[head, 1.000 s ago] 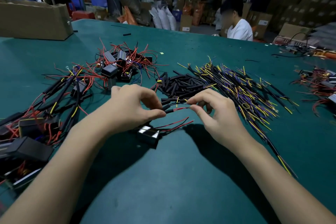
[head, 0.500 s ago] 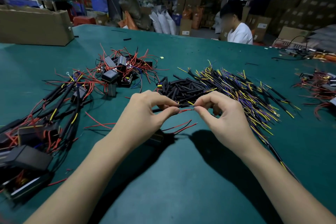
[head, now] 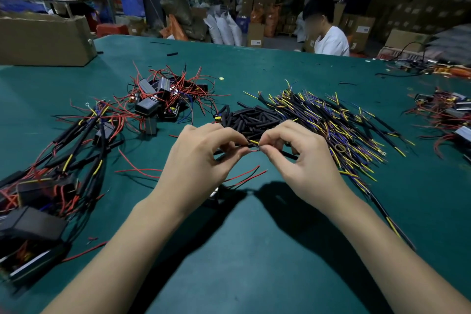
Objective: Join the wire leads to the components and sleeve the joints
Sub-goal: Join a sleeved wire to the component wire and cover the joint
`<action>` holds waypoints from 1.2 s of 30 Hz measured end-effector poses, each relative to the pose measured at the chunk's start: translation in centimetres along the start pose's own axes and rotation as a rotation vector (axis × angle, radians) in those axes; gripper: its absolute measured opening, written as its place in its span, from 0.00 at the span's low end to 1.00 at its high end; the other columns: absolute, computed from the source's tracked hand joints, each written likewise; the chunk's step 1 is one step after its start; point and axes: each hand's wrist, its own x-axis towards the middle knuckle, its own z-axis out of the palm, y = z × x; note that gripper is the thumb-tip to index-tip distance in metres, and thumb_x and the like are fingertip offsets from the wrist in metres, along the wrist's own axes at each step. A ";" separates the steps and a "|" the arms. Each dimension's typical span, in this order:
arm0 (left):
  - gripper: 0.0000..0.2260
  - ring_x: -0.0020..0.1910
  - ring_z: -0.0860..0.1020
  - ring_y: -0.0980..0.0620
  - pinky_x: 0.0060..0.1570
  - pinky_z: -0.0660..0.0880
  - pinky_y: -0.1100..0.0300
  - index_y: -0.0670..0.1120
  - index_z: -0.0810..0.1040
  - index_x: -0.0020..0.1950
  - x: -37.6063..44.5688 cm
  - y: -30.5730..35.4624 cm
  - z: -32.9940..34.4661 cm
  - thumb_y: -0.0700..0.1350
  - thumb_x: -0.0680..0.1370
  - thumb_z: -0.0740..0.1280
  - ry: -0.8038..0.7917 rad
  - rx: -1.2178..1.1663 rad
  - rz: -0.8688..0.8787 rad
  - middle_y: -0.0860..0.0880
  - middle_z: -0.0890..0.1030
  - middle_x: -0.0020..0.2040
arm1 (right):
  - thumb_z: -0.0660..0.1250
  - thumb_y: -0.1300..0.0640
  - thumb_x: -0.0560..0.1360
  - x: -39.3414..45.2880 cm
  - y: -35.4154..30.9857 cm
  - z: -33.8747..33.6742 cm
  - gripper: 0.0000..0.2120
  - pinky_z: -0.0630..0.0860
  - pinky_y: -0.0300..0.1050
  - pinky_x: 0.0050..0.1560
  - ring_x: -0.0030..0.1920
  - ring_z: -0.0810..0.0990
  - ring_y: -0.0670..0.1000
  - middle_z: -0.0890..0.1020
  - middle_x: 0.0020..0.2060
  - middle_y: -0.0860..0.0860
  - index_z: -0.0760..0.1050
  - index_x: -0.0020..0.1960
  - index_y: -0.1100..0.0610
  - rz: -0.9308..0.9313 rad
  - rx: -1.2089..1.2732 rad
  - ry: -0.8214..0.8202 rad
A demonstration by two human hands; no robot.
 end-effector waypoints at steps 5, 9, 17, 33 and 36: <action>0.03 0.39 0.78 0.52 0.42 0.74 0.45 0.47 0.85 0.45 0.2 -0.3 -0.4 0.45 0.73 0.74 -0.075 -0.041 0.027 0.53 0.79 0.38 | 0.68 0.65 0.74 -0.1 0.2 -0.2 0.03 0.69 0.38 0.45 0.40 0.74 0.52 0.77 0.39 0.53 0.78 0.43 0.59 -0.004 -0.018 -0.058; 0.04 0.40 0.77 0.48 0.39 0.72 0.50 0.48 0.85 0.45 0.2 -0.4 -0.6 0.46 0.74 0.72 -0.113 0.096 0.099 0.51 0.79 0.37 | 0.67 0.63 0.74 -0.1 0.4 -0.2 0.02 0.68 0.36 0.44 0.40 0.73 0.48 0.75 0.38 0.50 0.78 0.43 0.58 -0.016 -0.048 -0.098; 0.05 0.39 0.72 0.50 0.39 0.72 0.49 0.48 0.84 0.44 0.2 -0.6 -0.6 0.48 0.74 0.71 -0.147 0.116 0.101 0.52 0.79 0.36 | 0.68 0.66 0.74 -0.1 -0.4 0.0 0.05 0.64 0.30 0.41 0.38 0.72 0.45 0.75 0.37 0.48 0.77 0.42 0.57 0.001 -0.018 -0.099; 0.01 0.37 0.76 0.63 0.40 0.65 0.76 0.47 0.83 0.42 0.2 0.0 0.0 0.42 0.73 0.73 -0.083 -0.274 -0.172 0.56 0.81 0.36 | 0.71 0.63 0.74 0.2 -0.6 -0.1 0.06 0.69 0.33 0.39 0.36 0.74 0.40 0.79 0.35 0.43 0.80 0.42 0.53 0.188 0.195 -0.064; 0.02 0.38 0.76 0.61 0.40 0.65 0.75 0.48 0.83 0.42 0.1 0.1 0.1 0.42 0.72 0.73 -0.070 -0.296 -0.190 0.55 0.82 0.36 | 0.72 0.62 0.73 0.3 -0.6 -0.5 0.06 0.75 0.49 0.45 0.38 0.78 0.46 0.82 0.37 0.47 0.79 0.43 0.52 0.262 0.305 -0.112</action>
